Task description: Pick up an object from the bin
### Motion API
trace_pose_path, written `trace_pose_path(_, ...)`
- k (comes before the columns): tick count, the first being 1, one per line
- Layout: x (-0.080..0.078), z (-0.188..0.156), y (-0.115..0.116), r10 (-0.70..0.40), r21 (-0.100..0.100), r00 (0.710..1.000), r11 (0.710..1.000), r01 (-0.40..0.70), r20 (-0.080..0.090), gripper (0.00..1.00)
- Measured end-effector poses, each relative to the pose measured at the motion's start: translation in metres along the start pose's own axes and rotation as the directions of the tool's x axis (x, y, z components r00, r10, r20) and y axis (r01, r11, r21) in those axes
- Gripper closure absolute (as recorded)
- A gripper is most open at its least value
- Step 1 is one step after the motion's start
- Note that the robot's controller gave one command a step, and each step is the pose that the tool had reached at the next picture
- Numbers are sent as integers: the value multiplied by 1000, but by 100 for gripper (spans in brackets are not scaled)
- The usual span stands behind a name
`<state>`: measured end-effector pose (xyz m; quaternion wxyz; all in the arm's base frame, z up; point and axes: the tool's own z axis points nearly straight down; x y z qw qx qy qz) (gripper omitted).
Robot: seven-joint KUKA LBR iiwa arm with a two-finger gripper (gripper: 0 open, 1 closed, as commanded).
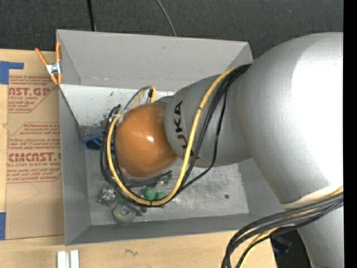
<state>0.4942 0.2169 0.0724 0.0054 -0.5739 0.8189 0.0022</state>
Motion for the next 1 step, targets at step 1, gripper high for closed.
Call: trace_pose_path(1, -14, -161, -18, -118, 4, 993, 993, 118, -3, 100)
